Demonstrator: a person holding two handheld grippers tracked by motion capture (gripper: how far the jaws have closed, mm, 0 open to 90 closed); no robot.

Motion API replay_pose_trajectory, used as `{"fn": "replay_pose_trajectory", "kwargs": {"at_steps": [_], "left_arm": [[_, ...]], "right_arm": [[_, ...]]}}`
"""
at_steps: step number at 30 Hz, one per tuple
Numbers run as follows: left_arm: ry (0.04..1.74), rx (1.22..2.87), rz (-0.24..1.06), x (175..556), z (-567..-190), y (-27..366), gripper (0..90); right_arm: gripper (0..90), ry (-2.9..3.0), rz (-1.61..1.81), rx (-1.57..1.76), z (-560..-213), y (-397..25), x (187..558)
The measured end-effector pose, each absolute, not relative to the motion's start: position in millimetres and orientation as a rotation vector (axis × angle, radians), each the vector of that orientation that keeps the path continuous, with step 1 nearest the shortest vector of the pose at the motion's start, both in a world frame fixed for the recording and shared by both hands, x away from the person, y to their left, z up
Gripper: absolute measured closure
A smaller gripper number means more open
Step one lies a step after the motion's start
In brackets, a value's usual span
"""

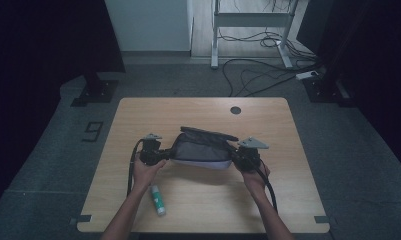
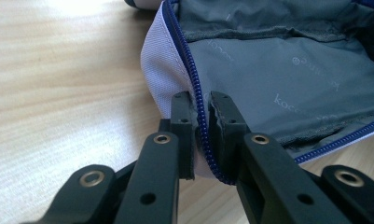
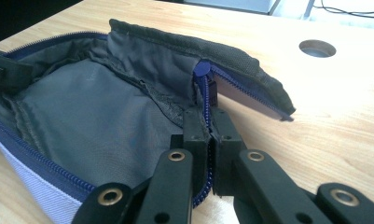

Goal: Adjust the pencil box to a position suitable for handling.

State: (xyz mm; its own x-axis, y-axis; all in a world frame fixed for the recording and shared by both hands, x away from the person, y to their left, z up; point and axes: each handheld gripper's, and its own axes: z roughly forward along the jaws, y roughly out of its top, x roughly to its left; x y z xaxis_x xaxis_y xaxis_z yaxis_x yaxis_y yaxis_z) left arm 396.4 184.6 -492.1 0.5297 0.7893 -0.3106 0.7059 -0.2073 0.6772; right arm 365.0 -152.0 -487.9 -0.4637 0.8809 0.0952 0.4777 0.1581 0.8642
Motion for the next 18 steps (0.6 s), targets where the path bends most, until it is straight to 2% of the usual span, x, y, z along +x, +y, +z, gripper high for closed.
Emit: {"fn": "replay_pose_trajectory", "kwargs": {"at_steps": [13,18], "left_arm": [[1.225,2.002,0.097,379,-514,185,81.0],[1.216,2.037,0.048,379,-523,180,77.4]], "right_arm": [[85.2,2.081,1.212,1.287,-505,-151,356],[81.9,2.128,1.153,1.331,-517,-155,359]]}}
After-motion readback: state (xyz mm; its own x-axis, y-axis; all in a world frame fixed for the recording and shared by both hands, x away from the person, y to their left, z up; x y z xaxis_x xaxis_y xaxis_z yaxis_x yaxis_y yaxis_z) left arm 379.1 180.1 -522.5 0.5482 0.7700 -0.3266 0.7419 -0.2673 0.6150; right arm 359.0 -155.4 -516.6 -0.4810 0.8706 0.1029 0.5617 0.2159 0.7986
